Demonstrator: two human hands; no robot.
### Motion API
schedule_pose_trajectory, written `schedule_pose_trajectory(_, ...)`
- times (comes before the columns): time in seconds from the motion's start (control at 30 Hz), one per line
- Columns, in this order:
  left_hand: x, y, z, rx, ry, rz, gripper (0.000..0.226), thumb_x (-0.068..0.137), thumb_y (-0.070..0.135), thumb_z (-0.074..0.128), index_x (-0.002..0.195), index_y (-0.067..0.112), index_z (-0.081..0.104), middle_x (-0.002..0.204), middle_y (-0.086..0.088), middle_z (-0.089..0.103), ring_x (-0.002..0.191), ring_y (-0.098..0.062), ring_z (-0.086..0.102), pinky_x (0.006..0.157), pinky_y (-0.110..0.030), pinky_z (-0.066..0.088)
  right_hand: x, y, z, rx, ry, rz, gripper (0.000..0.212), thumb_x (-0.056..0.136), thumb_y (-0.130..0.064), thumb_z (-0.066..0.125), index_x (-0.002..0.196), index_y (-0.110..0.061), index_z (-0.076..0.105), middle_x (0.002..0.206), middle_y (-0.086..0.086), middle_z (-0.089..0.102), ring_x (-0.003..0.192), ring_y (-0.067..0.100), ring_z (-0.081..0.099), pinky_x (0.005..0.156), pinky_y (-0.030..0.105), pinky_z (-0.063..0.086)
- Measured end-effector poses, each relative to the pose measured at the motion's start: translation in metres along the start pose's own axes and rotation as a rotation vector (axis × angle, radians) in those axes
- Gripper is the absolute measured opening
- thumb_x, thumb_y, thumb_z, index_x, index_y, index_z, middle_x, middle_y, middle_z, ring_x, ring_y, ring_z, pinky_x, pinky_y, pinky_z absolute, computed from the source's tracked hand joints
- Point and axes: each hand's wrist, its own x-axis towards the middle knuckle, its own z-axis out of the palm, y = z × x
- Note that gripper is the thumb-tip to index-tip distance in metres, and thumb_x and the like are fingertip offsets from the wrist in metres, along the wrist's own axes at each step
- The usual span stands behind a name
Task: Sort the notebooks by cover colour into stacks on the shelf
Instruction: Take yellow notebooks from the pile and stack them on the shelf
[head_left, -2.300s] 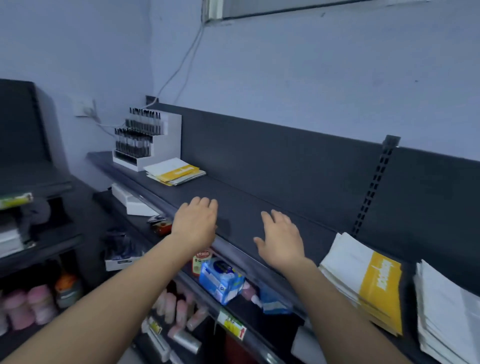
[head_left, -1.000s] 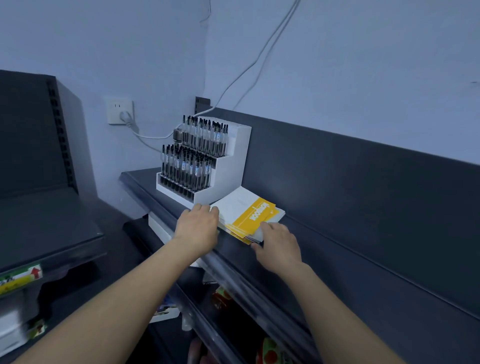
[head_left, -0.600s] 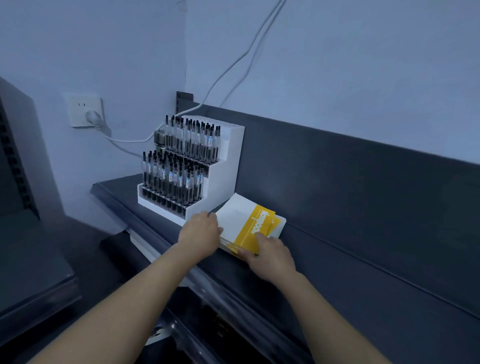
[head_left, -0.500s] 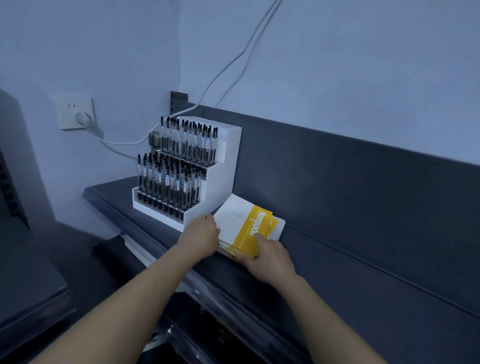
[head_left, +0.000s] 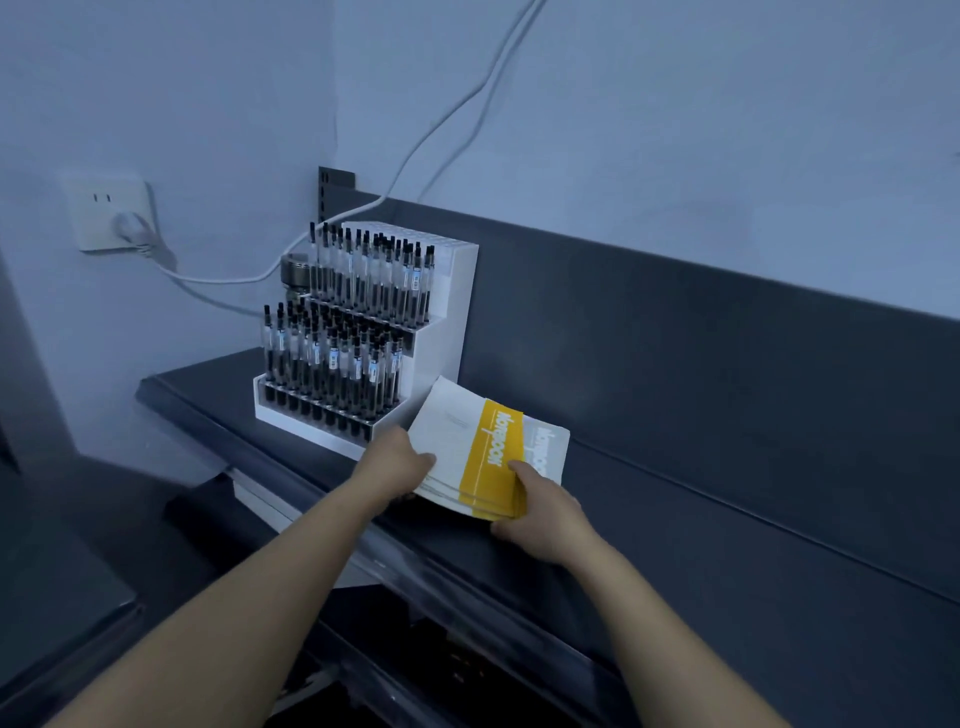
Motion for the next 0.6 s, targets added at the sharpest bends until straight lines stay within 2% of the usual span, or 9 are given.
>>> schedule_pose_trajectory(0.03,-0.002,0.002,0.001,-0.040,-0.021,-0.017,0.033,0.095,0.018,0.055,0.125,0.005,0.051,0.111,-0.012,0.064,0.087,-0.027,0.064,0.072,-0.038,0.056,-0.004,-0.001,0.000,0.011,0.007,0.016,0.076,0.085,-0.033,0.066,0.148,-0.020,0.025,0.147,0.003,0.040,0.135,0.025,0.037,0.107,0.033,0.032)
schedule_pose_trajectory(0.1,-0.011,0.006,0.004,-0.110,-0.046,-0.055,0.023,0.097,0.014,0.049,0.116,0.002,0.049,0.091,-0.014,0.062,0.062,-0.024,0.058,0.049,-0.030,0.046,-0.012,-0.001,0.001,0.033,0.030,0.045,0.070,0.084,-0.033,0.066,0.143,-0.018,0.032,0.141,0.006,0.044,0.130,0.027,0.041,0.103,0.033,0.036)
schedule_pose_trajectory(0.13,-0.016,0.008,0.006,-0.152,-0.043,-0.066,0.019,0.098,0.013,0.047,0.113,0.001,0.047,0.084,-0.014,0.060,0.054,-0.022,0.055,0.045,-0.028,0.041,-0.016,0.000,0.002,0.049,0.042,0.062,0.068,0.084,-0.034,0.066,0.142,-0.019,0.034,0.139,0.007,0.045,0.128,0.028,0.042,0.102,0.033,0.037)
schedule_pose_trajectory(0.33,-0.040,0.011,0.018,-0.397,0.007,-0.050,0.016,0.099,0.013,0.045,0.111,0.004,0.047,0.088,-0.012,0.057,0.055,-0.022,0.050,0.044,-0.026,0.037,-0.045,-0.001,-0.002,0.211,0.132,0.116,0.049,0.087,-0.028,0.058,0.132,-0.012,0.045,0.124,0.010,0.054,0.118,0.030,0.048,0.093,0.033,0.037)
schedule_pose_trajectory(0.4,-0.056,0.015,0.023,-0.443,0.004,-0.021,0.013,0.099,0.012,0.044,0.108,0.004,0.048,0.088,-0.011,0.055,0.057,-0.020,0.048,0.040,-0.023,0.038,-0.054,0.005,0.001,0.319,0.200,0.121,0.035,0.086,-0.034,0.053,0.116,-0.014,0.055,0.107,0.004,0.061,0.107,0.028,0.053,0.091,0.036,0.040)
schedule_pose_trajectory(0.47,-0.073,0.021,0.029,-0.495,0.007,0.007,0.010,0.100,0.011,0.044,0.108,0.006,0.048,0.089,-0.010,0.054,0.060,-0.017,0.047,0.034,-0.016,0.036,-0.061,0.015,0.004,0.428,0.268,0.131,0.026,0.088,-0.041,0.051,0.099,-0.018,0.056,0.094,-0.003,0.061,0.096,0.022,0.056,0.089,0.041,0.045)
schedule_pose_trajectory(0.5,-0.081,0.025,0.032,-0.517,0.012,0.018,0.010,0.100,0.010,0.044,0.108,0.007,0.048,0.090,-0.009,0.054,0.061,-0.017,0.047,0.033,-0.014,0.036,-0.065,0.020,0.004,0.460,0.280,0.146,0.030,0.090,-0.046,0.050,0.101,-0.019,0.056,0.099,-0.003,0.061,0.098,0.021,0.057,0.089,0.042,0.047)
schedule_pose_trajectory(0.57,-0.097,0.032,0.040,-0.556,0.012,0.037,0.012,0.100,0.011,0.044,0.111,0.009,0.049,0.094,-0.008,0.057,0.064,-0.017,0.049,0.035,-0.014,0.037,-0.075,0.034,0.001,0.484,0.285,0.206,0.055,0.090,-0.058,0.046,0.124,-0.014,0.052,0.122,0.002,0.059,0.114,0.023,0.054,0.095,0.041,0.045)
schedule_pose_trajectory(0.6,-0.105,0.036,0.045,-0.573,0.010,0.045,0.013,0.100,0.012,0.044,0.112,0.010,0.050,0.098,-0.008,0.058,0.067,-0.017,0.051,0.036,-0.015,0.039,-0.080,0.041,-0.001,0.504,0.295,0.239,0.069,0.090,-0.061,0.045,0.136,-0.010,0.044,0.135,0.006,0.052,0.124,0.025,0.048,0.101,0.040,0.042)
